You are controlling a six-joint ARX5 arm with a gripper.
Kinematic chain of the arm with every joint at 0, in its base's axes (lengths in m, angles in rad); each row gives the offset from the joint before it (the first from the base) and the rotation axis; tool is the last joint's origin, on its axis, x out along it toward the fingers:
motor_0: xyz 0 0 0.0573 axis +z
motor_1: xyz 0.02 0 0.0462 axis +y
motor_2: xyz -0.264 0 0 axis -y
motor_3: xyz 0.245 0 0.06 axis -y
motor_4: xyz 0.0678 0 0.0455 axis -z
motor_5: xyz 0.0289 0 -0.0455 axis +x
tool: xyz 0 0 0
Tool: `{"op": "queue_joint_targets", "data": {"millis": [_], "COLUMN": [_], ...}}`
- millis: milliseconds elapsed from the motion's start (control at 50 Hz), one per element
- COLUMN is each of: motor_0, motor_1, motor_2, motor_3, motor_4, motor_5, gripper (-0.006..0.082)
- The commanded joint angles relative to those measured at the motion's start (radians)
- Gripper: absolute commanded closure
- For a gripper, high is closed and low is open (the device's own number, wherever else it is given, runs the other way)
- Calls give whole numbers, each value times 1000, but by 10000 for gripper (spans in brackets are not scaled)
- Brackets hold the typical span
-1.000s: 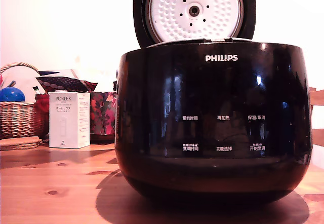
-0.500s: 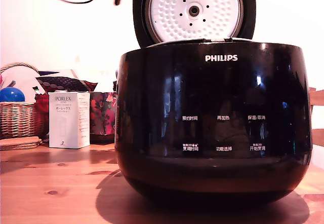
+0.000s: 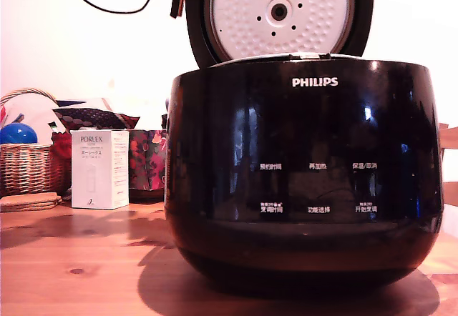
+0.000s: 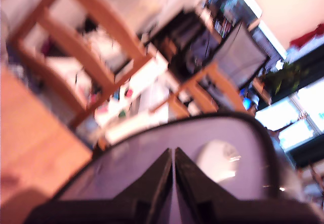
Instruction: Close the rice cooker by pressing the lid down with medium force
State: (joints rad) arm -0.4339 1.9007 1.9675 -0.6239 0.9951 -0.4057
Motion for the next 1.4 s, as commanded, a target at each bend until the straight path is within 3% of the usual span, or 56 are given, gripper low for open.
{"op": "queue_joint_targets", "data": {"millis": [0, 240, 500, 520, 660, 1160, 1380], "motor_0": [-27, -91, -172, -178, -212, -281, -281], "motor_1": [9, -4, -6, -10, -37, -147, -221], "motor_2": [11, 38, 38, 38, 37, 3, -110], "motor_3": [-47, -267, -429, -443, -515, -493, -420], "motor_4": [-16, -221, -377, -435, -583, -687, -704], "motor_5": [59, 252, 333, 346, 378, 367, 326], "gripper": [790, 790, 790, 790, 790, 791, 791]}}
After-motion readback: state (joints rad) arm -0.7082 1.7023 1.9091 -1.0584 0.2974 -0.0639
